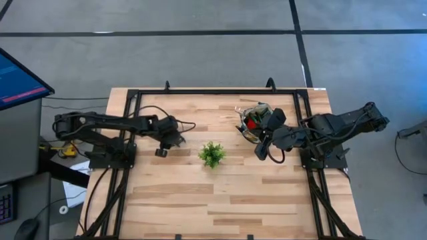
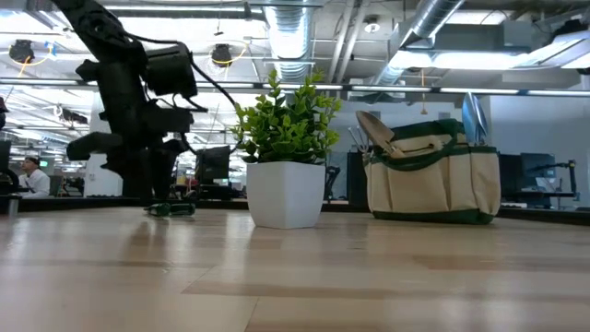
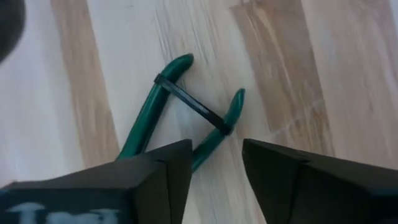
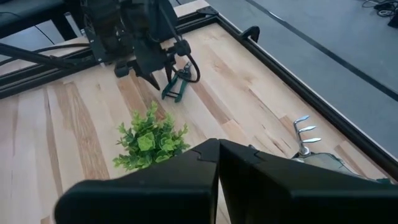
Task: Pick & Place Garden tools in Gardening bag
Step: Put the green fruit pruner into the brown gardening bag
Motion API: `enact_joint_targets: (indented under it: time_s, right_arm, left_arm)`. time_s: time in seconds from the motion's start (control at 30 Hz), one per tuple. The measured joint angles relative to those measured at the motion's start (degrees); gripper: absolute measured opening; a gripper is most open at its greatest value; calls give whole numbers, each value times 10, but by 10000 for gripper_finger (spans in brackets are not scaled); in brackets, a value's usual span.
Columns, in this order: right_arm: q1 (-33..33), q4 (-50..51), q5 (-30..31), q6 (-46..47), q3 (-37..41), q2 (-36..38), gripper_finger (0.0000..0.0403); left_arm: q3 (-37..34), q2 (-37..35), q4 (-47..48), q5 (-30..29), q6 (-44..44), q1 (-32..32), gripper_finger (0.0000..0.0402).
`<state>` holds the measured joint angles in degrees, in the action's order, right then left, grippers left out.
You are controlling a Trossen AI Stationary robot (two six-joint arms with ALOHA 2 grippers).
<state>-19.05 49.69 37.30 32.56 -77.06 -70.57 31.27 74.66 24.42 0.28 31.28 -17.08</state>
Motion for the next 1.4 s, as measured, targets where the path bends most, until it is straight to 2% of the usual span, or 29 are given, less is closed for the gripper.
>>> enact_joint_targets:
  time_s: [0.3, 0.47, 0.63, 0.9, 1.17, 1.4]
  right_arm:
    - [0, 0, 0, 0, 0, 0, 0]
    - [0, 0, 0, 0, 0, 0, 0]
    - [0, 0, 0, 0, 0, 0, 0]
    - [-1, -1, 0, 0, 0, 1, 0]
    - [-5, -1, 0, 0, 0, 2, 0]
    - [-7, -2, 0, 0, 0, 14, 0]
  left_arm:
    - [3, 63, -27, 3, 0, 0, 145]
    - [3, 67, -32, 6, 0, 0, 138]
    - [0, 49, -34, 11, 0, 0, 106]
    - [-1, 46, -36, 12, -22, 0, 15]
    - [0, 44, -32, 12, -108, 0, 7]
    - [8, -10, -6, 13, -138, 0, 7]
